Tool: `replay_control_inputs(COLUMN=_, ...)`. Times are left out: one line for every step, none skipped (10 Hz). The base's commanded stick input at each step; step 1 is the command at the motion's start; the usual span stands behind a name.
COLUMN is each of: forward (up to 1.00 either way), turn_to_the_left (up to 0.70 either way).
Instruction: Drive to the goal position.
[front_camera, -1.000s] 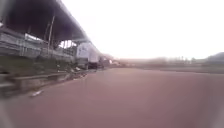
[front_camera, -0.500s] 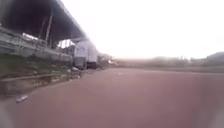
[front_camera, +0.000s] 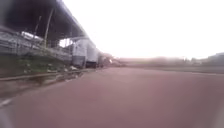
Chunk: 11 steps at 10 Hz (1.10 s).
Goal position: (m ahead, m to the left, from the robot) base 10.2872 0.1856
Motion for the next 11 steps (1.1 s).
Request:
replay_control_inputs(forward=0.70, turn_to_the_left=0.00)
replay_control_inputs(forward=0.70, turn_to_the_left=0.00)
replay_control_inputs(forward=0.70, turn_to_the_left=0.00)
replay_control_inputs(forward=0.70, turn_to_the_left=0.00)
replay_control_inputs(forward=0.70, turn_to_the_left=0.00)
replay_control_inputs(forward=0.70, turn_to_the_left=0.00)
replay_control_inputs(forward=0.70, turn_to_the_left=0.00)
replay_control_inputs(forward=0.70, turn_to_the_left=0.00)
replay_control_inputs(forward=0.70, turn_to_the_left=0.00)
replay_control_inputs(forward=0.70, turn_to_the_left=0.00)
replay_control_inputs(forward=0.70, turn_to_the_left=0.00)
